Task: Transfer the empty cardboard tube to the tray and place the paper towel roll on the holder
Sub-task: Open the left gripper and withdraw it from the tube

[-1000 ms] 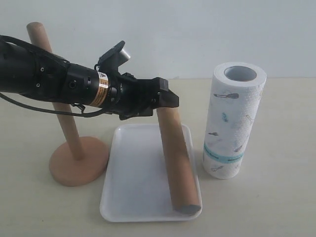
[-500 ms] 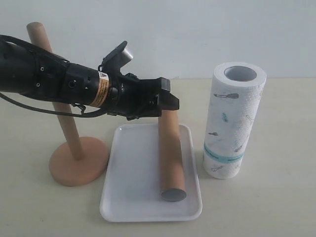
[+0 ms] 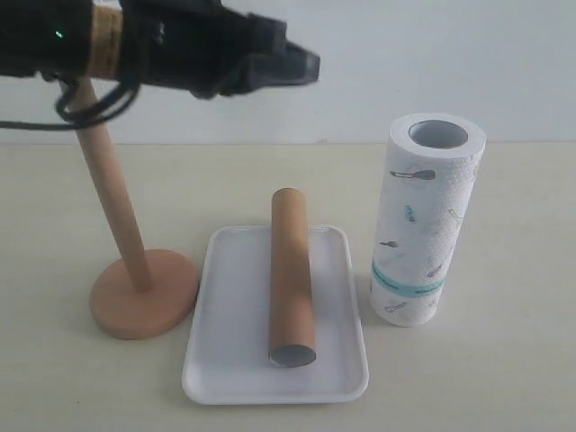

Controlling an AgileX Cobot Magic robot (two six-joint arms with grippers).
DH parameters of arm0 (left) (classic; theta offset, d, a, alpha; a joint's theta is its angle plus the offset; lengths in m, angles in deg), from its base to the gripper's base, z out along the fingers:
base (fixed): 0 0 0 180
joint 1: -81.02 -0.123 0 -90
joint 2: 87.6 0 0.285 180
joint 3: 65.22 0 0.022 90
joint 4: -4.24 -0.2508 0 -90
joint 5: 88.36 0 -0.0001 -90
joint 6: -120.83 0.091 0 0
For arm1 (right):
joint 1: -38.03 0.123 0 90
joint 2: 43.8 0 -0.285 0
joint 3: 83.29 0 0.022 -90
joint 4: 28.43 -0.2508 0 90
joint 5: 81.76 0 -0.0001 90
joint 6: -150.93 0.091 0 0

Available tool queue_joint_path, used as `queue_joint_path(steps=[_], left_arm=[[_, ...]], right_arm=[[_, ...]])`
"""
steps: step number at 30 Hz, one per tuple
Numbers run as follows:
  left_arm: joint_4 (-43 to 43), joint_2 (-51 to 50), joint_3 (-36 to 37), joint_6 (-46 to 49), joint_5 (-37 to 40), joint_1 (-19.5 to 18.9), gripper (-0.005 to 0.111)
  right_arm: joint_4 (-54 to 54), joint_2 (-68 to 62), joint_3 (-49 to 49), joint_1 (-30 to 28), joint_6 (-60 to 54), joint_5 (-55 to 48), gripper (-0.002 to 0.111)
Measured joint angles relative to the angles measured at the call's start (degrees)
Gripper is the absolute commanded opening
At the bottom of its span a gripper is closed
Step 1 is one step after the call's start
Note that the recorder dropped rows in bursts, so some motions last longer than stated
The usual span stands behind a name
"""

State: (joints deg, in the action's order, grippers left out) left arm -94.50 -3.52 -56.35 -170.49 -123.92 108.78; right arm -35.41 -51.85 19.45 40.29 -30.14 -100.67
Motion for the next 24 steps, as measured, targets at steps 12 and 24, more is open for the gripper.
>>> queue_joint_path(steps=[12,24], left_arm=[[-0.8,30.4,7.7,0.9,3.6,0.0,0.004],[-1.2,56.9,27.8,8.0,22.0,0.0,0.004]], right_arm=[[0.0,0.0,0.0,0.0,0.0,0.0,0.000],[0.0,0.0,0.0,0.0,0.0,0.0,0.000]])
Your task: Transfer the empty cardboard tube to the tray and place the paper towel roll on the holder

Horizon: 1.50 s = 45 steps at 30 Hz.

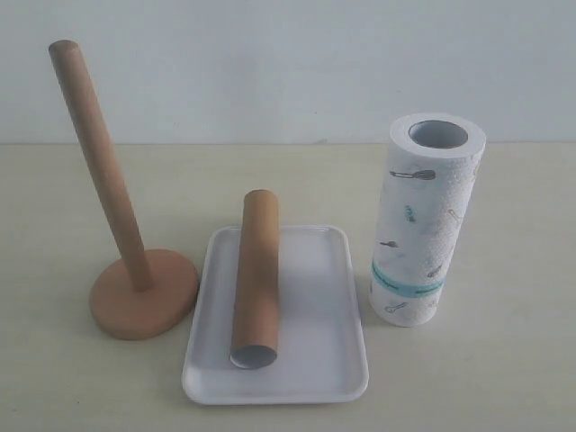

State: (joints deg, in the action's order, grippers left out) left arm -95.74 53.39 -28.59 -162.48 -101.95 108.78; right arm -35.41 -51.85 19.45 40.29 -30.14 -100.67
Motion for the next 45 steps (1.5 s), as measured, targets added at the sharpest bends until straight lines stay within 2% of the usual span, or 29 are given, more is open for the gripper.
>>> queue_joint_path(steps=[6,12,23,26,31,34,39,45], left_arm=[[-0.2,7.4,5.6,0.6,9.3,0.0,0.004],[-0.2,11.0,6.2,0.6,9.8,0.0,0.004],[-0.2,11.6,6.3,0.7,9.9,0.0,0.004],[-0.2,13.9,7.1,0.7,9.9,-2.4,0.004],[-0.2,23.9,11.1,-2.3,10.0,-11.0,0.004],[0.6,29.1,12.9,-5.3,10.1,-14.5,0.004],[6.0,31.0,13.0,-12.4,13.0,-15.9,0.004],[20.7,31.0,12.7,-15.8,14.2,-15.9,0.004]], right_arm=[[0.0,0.0,0.0,0.0,0.0,0.0,0.000],[0.0,0.0,0.0,0.0,0.0,0.0,0.000],[0.0,0.0,0.0,0.0,0.0,0.0,0.000],[0.0,0.0,0.0,0.0,0.0,0.0,0.000],[0.0,0.0,0.0,0.0,0.0,0.0,0.000],[0.0,0.0,0.0,0.0,0.0,0.0,0.000],[0.0,0.0,0.0,0.0,0.0,0.0,0.000],[0.0,0.0,0.0,0.0,0.0,0.0,0.000]])
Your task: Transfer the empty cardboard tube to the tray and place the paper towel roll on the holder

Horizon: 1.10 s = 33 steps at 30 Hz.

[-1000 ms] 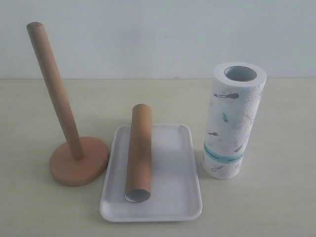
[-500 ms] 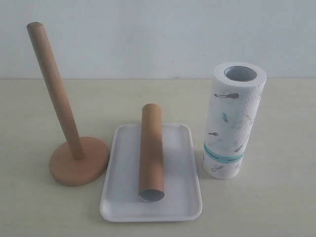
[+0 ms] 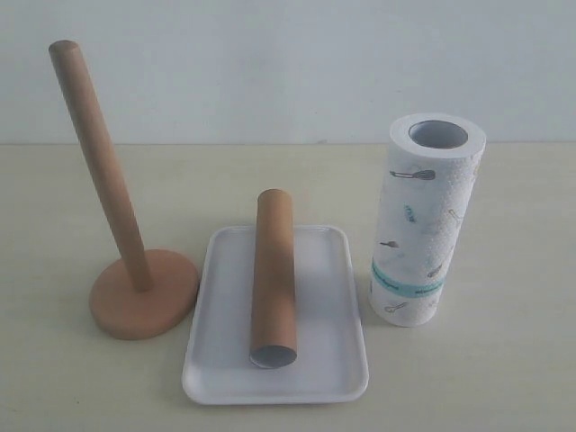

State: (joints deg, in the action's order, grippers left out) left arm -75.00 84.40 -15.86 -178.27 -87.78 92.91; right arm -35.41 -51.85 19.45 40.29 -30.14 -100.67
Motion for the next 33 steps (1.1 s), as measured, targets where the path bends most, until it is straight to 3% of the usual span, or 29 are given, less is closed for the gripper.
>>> queue_joint_path(steps=[2,4,5,10,13,18,24,33], left_arm=[[1.8,0.0,0.0,6.9,0.5,-0.1,0.004],[4.5,0.0,0.0,25.0,2.6,-0.1,0.004],[8.7,0.0,0.0,38.5,4.3,-0.1,0.004],[43.3,0.0,0.0,99.9,16.9,-0.1,0.004],[56.5,0.0,0.0,121.4,24.0,-0.1,0.004],[63.4,0.0,0.0,130.0,32.0,-0.1,0.004],[67.3,0.0,0.0,122.7,35.0,-0.4,0.004],[68.3,0.0,2.1,108.8,35.2,-14.2,0.004]], right_arm=[[0.0,0.0,0.0,0.0,0.0,0.0,0.000],[0.0,0.0,0.0,0.0,0.0,0.0,0.000],[0.0,0.0,0.0,0.0,0.0,0.0,0.000],[0.0,0.0,0.0,0.0,0.0,0.0,0.000],[0.0,0.0,0.0,0.0,0.0,0.0,0.000],[0.0,0.0,0.0,0.0,0.0,0.0,0.000],[0.0,0.0,0.0,0.0,0.0,0.0,0.000],[0.0,0.0,0.0,0.0,0.0,0.0,0.000]])
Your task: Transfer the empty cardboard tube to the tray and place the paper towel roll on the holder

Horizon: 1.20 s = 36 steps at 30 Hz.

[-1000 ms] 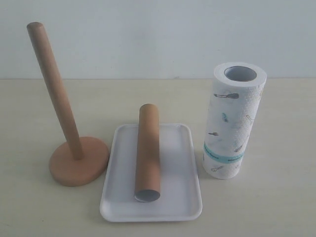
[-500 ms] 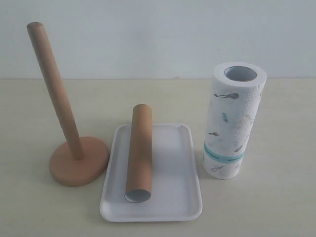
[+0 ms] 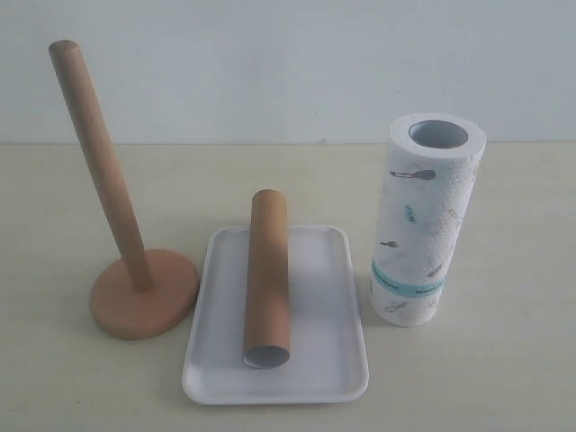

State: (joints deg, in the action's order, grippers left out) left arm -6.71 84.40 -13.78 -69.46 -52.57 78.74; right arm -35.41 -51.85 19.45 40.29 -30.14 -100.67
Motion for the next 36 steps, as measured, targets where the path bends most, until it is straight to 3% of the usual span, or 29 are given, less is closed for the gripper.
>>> queue_joint_path(steps=[6,16,22,27,36], left_arm=[[0.3,-0.1,5.1,-0.7,-1.6,-1.8,0.004],[0.6,0.1,24.4,-2.6,-21.9,-1.8,0.004],[0.6,0.1,25.5,-4.9,-21.9,-1.8,0.004],[-0.7,0.1,25.5,1.4,-18.1,-1.8,0.004],[1.5,0.1,25.5,2.5,-18.6,-1.8,0.004]], right_arm=[[0.0,0.0,0.0,0.0,0.0,0.0,0.000],[0.0,0.0,0.0,0.0,0.0,0.0,0.000],[0.0,0.0,0.0,0.0,0.0,0.0,0.000],[0.0,0.0,0.0,0.0,0.0,0.0,0.000],[0.0,0.0,0.0,0.0,0.0,0.0,0.000]])
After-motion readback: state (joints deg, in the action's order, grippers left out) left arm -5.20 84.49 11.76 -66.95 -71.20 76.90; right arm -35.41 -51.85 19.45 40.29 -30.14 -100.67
